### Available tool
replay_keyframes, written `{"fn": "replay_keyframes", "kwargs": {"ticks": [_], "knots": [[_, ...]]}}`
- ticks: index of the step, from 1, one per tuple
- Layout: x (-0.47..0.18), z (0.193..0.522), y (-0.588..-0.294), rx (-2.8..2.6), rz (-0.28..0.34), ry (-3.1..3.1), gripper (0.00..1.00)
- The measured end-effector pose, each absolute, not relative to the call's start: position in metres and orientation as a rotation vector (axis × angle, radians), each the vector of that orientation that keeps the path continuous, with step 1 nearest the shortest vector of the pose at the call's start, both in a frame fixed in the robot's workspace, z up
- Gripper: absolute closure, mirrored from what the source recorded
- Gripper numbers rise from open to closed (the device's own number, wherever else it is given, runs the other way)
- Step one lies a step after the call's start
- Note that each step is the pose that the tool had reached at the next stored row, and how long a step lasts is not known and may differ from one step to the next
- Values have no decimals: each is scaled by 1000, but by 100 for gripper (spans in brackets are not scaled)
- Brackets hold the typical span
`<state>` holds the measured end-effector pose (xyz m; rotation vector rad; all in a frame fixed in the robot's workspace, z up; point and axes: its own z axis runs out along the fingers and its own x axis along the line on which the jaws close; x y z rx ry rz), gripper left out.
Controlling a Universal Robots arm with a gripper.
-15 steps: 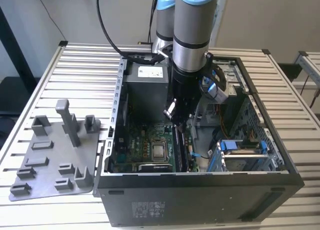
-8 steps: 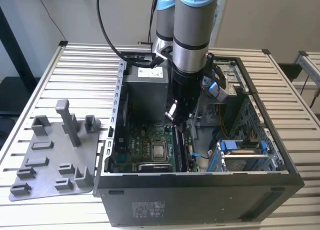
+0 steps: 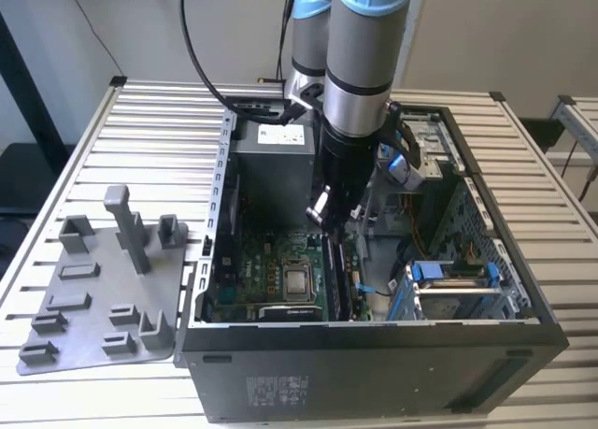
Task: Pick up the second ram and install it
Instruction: 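Press down the second ram until it locks into place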
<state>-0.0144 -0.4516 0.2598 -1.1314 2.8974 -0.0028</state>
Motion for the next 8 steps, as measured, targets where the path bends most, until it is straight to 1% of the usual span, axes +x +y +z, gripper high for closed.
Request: {"fn": "replay_keyframes", "kwargs": {"ticks": [8], "knots": [[-14, 260, -452, -1330, -1, 2808, 89]]}}
